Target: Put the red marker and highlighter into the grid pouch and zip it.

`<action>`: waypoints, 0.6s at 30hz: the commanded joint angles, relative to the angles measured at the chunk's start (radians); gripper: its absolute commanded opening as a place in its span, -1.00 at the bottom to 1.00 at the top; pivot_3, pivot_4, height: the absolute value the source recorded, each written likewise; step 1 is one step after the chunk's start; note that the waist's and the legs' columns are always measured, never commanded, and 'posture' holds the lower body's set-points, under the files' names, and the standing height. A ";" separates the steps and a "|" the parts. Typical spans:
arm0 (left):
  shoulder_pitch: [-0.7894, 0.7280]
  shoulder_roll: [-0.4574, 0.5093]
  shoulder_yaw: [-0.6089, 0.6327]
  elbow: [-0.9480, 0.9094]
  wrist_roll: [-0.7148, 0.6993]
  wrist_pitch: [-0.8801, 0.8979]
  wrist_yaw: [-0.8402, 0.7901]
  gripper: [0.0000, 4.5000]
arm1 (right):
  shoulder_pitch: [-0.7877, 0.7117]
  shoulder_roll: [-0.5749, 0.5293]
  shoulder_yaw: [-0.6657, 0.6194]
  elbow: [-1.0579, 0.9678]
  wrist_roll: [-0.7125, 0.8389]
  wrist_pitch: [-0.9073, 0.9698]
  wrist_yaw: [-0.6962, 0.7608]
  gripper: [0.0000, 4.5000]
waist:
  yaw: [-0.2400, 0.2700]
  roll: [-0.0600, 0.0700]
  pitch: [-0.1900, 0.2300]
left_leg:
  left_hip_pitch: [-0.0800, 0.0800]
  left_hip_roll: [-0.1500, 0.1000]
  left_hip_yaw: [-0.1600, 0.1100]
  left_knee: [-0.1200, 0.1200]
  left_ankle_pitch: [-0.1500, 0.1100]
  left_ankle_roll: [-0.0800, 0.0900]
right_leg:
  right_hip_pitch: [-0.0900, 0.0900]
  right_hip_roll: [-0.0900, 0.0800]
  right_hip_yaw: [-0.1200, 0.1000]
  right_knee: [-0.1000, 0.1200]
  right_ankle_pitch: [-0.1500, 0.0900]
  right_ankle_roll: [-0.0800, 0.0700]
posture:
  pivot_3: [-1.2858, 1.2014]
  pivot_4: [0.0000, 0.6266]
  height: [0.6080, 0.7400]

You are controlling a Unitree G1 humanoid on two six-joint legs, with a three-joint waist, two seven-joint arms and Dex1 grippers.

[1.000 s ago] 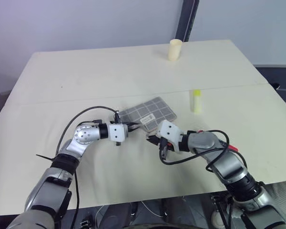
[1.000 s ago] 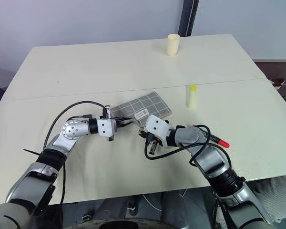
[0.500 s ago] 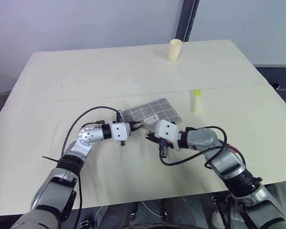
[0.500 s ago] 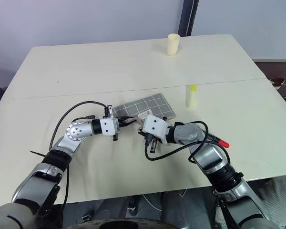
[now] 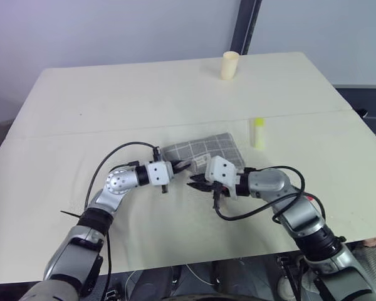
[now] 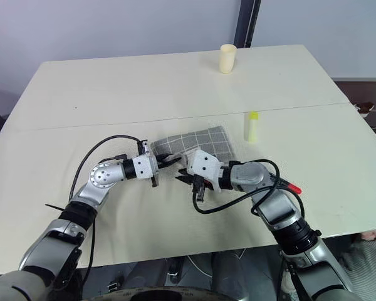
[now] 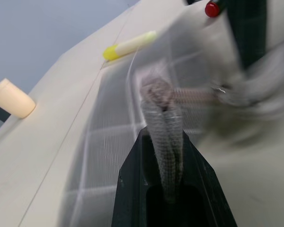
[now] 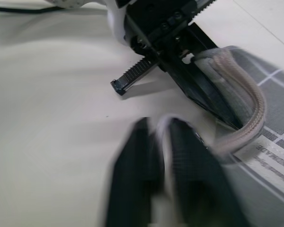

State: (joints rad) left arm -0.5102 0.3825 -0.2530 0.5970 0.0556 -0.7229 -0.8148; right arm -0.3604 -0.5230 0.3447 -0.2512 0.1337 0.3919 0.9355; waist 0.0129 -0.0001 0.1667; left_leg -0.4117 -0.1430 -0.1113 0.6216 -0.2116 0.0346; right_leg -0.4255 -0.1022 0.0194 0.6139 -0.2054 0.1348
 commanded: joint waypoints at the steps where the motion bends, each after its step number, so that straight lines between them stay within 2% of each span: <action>1: -0.006 0.012 0.040 -0.020 -0.029 0.010 0.025 -1.00 | 0.017 -0.019 -0.034 -0.054 0.015 -0.027 0.001 0.35 | 0.000 0.000 0.000 | 0.000 0.000 0.000 0.000 0.000 0.000 | 0.000 0.000 0.000 0.000 0.000 0.000 | 0.03 -0.52 0.96; 3: -0.011 0.014 0.057 -0.017 -0.044 0.021 0.032 -1.00 | 0.036 -0.027 -0.071 -0.086 0.058 0.015 -0.001 0.82 | 0.000 0.000 0.000 | 0.000 0.000 0.000 0.000 0.000 0.000 | 0.000 0.000 0.000 0.000 0.000 0.000 | 0.03 -0.52 0.96; 4: -0.015 0.018 0.069 -0.011 -0.053 0.028 0.035 -1.00 | 0.052 -0.027 -0.104 -0.114 0.109 0.054 0.003 0.98 | 0.000 0.000 0.000 | 0.000 0.000 0.000 0.000 0.000 0.000 | 0.000 0.000 0.000 0.000 0.000 0.000 | 0.03 -0.52 0.96; 7: -0.028 0.031 0.100 0.007 -0.078 0.036 0.032 -1.00 | 0.110 -0.028 -0.221 -0.187 0.250 0.135 0.001 0.98 | 0.000 0.000 0.000 | 0.000 0.000 0.000 0.000 0.000 0.000 | 0.000 0.000 0.000 0.000 0.000 0.000 | 0.03 -0.52 0.96; 11: -0.031 0.033 0.132 0.018 -0.119 0.045 0.023 -1.00 | 0.194 -0.033 -0.345 -0.209 0.272 0.107 -0.067 0.98 | 0.002 0.000 0.000 | 0.000 0.000 -0.001 0.000 0.000 0.000 | 0.000 0.000 0.000 0.000 0.000 0.000 | 0.03 -0.52 0.96; 14: -0.027 0.025 0.149 0.021 -0.140 0.048 0.019 -1.00 | 0.215 0.021 -0.451 -0.221 0.306 0.102 -0.177 0.98 | 0.001 0.000 0.000 | 0.000 0.000 0.000 0.000 0.000 0.000 | 0.001 -0.001 0.000 0.000 0.000 0.000 | 0.03 -0.52 0.96; 18: -0.020 0.010 0.162 0.023 -0.171 0.064 0.010 -1.00 | 0.265 0.076 -0.487 -0.272 0.286 0.090 -0.293 0.98 | 0.000 0.000 0.000 | 0.000 0.001 -0.001 0.000 0.000 0.000 | 0.000 0.000 0.000 0.000 0.000 0.000 | 0.03 -0.52 0.96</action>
State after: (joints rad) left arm -0.5235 0.3936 -0.1229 0.6301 -0.0827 -0.6584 -0.8038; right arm -0.1100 -0.4603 -0.1317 -0.4627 0.4140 0.5052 0.6808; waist 0.0134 -0.0004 0.1668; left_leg -0.4121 -0.1423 -0.1119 0.6212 -0.2116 0.0346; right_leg -0.4255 -0.1026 0.0199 0.6138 -0.2055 0.1348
